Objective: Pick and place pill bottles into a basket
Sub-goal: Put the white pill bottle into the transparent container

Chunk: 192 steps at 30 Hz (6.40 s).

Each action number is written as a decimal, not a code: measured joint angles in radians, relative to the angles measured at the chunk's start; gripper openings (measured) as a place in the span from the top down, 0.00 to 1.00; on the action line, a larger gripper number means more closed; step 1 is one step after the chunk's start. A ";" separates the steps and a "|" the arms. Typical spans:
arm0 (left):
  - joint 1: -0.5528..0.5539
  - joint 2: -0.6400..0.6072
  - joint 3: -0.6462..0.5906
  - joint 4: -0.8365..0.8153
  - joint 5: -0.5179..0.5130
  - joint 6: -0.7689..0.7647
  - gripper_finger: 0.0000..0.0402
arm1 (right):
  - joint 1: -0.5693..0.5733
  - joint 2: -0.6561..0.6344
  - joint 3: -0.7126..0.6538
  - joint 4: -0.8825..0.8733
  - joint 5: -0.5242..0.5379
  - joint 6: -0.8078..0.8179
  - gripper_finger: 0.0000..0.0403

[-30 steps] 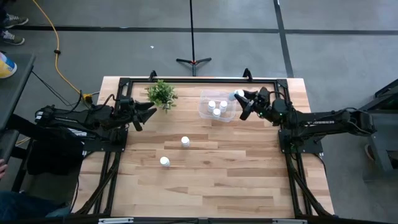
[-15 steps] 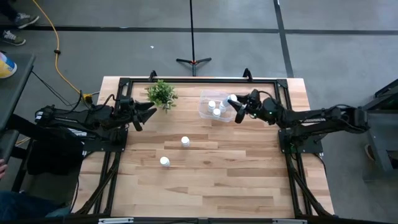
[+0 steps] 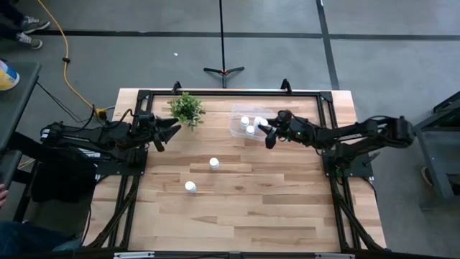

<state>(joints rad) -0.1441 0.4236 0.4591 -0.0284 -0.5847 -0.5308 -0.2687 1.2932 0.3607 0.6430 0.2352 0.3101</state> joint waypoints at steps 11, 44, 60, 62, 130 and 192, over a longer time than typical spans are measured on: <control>0.000 0.000 0.000 -0.005 0.000 0.001 0.35 | 0.000 0.064 0.000 -0.027 0.028 -0.022 0.63; 0.000 0.000 0.000 -0.008 -0.003 0.001 0.35 | 0.000 0.115 0.001 -0.054 0.021 -0.108 0.63; 0.000 0.000 0.000 -0.022 -0.004 0.001 0.35 | 0.000 0.115 0.001 -0.010 0.114 -0.023 0.62; 0.000 0.000 0.000 -0.028 -0.004 0.001 0.35 | 0.000 0.115 0.001 0.004 0.113 -0.021 0.62; 0.000 0.000 0.000 -0.027 -0.010 -0.024 0.35 | -0.053 0.137 0.011 -0.020 -0.050 -0.135 0.56; 0.000 0.000 0.000 -0.027 -0.010 -0.025 0.35 | 0.001 -0.940 -0.147 -0.580 -0.271 0.011 0.66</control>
<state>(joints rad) -0.1443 0.4232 0.4591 -0.0559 -0.5949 -0.5556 -0.2677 0.3529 0.2133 0.0632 -0.0357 0.3213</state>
